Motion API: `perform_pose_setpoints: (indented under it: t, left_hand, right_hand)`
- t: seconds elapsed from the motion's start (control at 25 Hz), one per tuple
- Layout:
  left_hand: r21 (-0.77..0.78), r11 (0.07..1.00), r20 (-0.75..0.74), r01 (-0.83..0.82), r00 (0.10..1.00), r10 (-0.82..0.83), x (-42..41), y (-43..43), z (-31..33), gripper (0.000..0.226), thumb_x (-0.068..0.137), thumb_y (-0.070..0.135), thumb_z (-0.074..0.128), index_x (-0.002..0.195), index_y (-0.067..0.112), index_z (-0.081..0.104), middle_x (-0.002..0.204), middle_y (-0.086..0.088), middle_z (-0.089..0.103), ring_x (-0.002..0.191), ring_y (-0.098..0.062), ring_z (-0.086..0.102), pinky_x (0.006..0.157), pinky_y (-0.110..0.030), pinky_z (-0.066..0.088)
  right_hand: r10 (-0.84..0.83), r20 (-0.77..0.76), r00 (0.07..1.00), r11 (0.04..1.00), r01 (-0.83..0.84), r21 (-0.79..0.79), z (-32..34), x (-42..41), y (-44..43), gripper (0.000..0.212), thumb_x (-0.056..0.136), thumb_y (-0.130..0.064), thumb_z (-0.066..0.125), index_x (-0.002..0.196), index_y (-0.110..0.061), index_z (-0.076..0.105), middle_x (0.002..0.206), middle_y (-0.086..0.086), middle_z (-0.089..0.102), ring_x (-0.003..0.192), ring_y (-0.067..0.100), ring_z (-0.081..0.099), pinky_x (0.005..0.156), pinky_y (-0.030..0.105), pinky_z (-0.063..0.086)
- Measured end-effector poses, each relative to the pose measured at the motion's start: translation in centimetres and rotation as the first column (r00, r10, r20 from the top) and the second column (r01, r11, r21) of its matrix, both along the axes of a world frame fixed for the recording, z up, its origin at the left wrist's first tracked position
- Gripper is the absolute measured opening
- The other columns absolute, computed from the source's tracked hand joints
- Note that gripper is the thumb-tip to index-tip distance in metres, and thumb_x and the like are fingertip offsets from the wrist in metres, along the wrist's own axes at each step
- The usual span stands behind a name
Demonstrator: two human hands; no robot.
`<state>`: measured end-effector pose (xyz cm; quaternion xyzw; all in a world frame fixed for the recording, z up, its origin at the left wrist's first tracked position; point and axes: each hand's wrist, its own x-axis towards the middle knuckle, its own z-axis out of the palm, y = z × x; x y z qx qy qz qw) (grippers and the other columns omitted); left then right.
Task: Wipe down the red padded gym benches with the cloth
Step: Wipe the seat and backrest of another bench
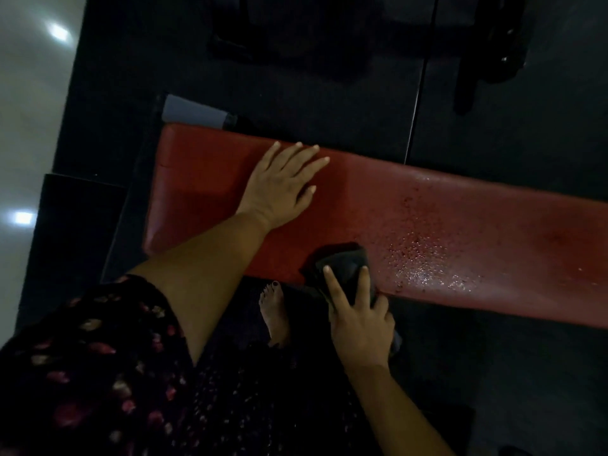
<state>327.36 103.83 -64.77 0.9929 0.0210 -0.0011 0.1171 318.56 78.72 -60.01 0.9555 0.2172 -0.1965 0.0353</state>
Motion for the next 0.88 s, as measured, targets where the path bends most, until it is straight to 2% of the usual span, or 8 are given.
perform_pose_setpoints:
  t: [0.08, 0.2, 0.36, 0.4, 0.56, 0.72, 0.8, 0.88]
  left_hand:
    - [-0.008, 0.997, -0.059, -0.077, 0.995, 0.077, 0.5, -1.1, -0.5, 0.056, 0.097, 0.039, 0.029, 0.15, 0.025, 0.038, 0.156, -0.002, 0.037, 0.144, -0.022, 0.031, 0.12, -0.047, 0.015]
    - [-0.034, 0.994, -0.044, -0.103, 0.994, 0.101, 0.4, -1.0, -1.2, 0.054, 0.098, 0.036, 0.031, 0.15, 0.023, 0.038, 0.156, -0.002, 0.037, 0.145, -0.022, 0.029, 0.12, -0.047, 0.015]
    - [-0.054, 0.994, -0.03, -0.1, 0.995, 0.098, 0.3, -0.9, -1.4, 0.054, 0.099, 0.035, 0.031, 0.151, 0.021, 0.036, 0.156, -0.003, 0.037, 0.146, -0.023, 0.028, 0.12, -0.048, 0.016]
    - [-0.055, 0.994, -0.028, -0.096, 0.995, 0.095, 0.2, -0.9, -1.5, 0.054, 0.099, 0.035, 0.031, 0.151, 0.02, 0.036, 0.156, -0.003, 0.037, 0.145, -0.023, 0.029, 0.12, -0.048, 0.016]
    - [-0.073, 0.993, -0.037, -0.098, 0.995, 0.095, 0.5, -0.6, -1.5, 0.056, 0.096, 0.035, 0.033, 0.149, 0.02, 0.039, 0.154, -0.003, 0.04, 0.144, -0.024, 0.031, 0.118, -0.049, 0.016]
    - [-0.067, 0.993, -0.024, -0.095, 0.995, 0.094, 0.4, -0.7, -1.4, 0.056, 0.096, 0.038, 0.033, 0.148, 0.021, 0.041, 0.154, -0.003, 0.041, 0.144, -0.025, 0.032, 0.118, -0.048, 0.014]
    - [-0.059, 0.993, -0.029, -0.1, 0.995, 0.099, 0.3, -0.7, -1.4, 0.057, 0.095, 0.04, 0.033, 0.149, 0.021, 0.04, 0.154, -0.003, 0.039, 0.144, -0.025, 0.031, 0.118, -0.048, 0.014]
    - [-0.051, 0.992, -0.042, -0.113, 0.993, 0.111, 0.3, -0.8, -1.2, 0.058, 0.095, 0.04, 0.032, 0.149, 0.021, 0.039, 0.155, -0.002, 0.038, 0.145, -0.023, 0.029, 0.119, -0.048, 0.014]
  right_hand:
    - [-0.06, 0.027, 0.998, 0.998, 0.06, 0.008, -0.1, 0.9, -0.5, 0.095, 0.067, -0.029, 0.085, 0.146, -0.044, 0.033, 0.142, 0.022, 0.046, 0.08, 0.04, 0.055, 0.058, 0.048, 0.052]
    - [-0.122, 0.063, 0.99, 0.992, 0.123, -0.002, 0.3, 4.0, 1.5, 0.092, 0.071, -0.025, 0.079, 0.147, -0.044, 0.032, 0.147, 0.02, 0.041, 0.084, 0.039, 0.054, 0.062, 0.046, 0.049]
    - [-0.029, 0.01, 1.0, 0.996, 0.03, -0.088, 1.0, 10.7, 6.1, 0.076, 0.097, -0.025, 0.05, 0.151, -0.05, 0.002, 0.16, 0.014, 0.005, 0.116, 0.039, 0.041, 0.084, 0.05, 0.044]
    - [0.003, 0.021, 1.0, 0.996, -0.001, -0.085, 1.1, 12.7, 7.1, 0.073, 0.099, -0.027, 0.047, 0.151, -0.049, 0.0, 0.16, 0.013, 0.002, 0.119, 0.039, 0.038, 0.088, 0.05, 0.043]
    - [0.101, 0.115, 0.988, 0.991, -0.09, -0.098, 0.7, 19.0, 9.8, 0.061, 0.101, -0.027, 0.041, 0.152, -0.045, 0.013, 0.155, 0.014, 0.018, 0.116, 0.042, 0.042, 0.084, 0.05, 0.047]
    - [-0.168, 0.036, 0.985, 0.984, 0.17, -0.045, 0.7, 20.1, 8.9, 0.065, 0.098, -0.02, 0.045, 0.152, -0.042, 0.017, 0.153, 0.016, 0.019, 0.114, 0.041, 0.044, 0.084, 0.051, 0.05]
    - [-0.226, 0.022, 0.974, 0.974, 0.226, -0.012, 0.7, 17.3, 7.3, 0.069, 0.097, -0.019, 0.046, 0.152, -0.044, 0.013, 0.156, 0.017, 0.013, 0.114, 0.04, 0.044, 0.083, 0.05, 0.05]
    - [-0.239, 0.067, 0.969, 0.971, 0.237, 0.027, 0.3, 13.2, 5.1, 0.073, 0.094, -0.018, 0.05, 0.152, -0.046, 0.015, 0.156, 0.019, 0.018, 0.108, 0.039, 0.048, 0.076, 0.048, 0.05]
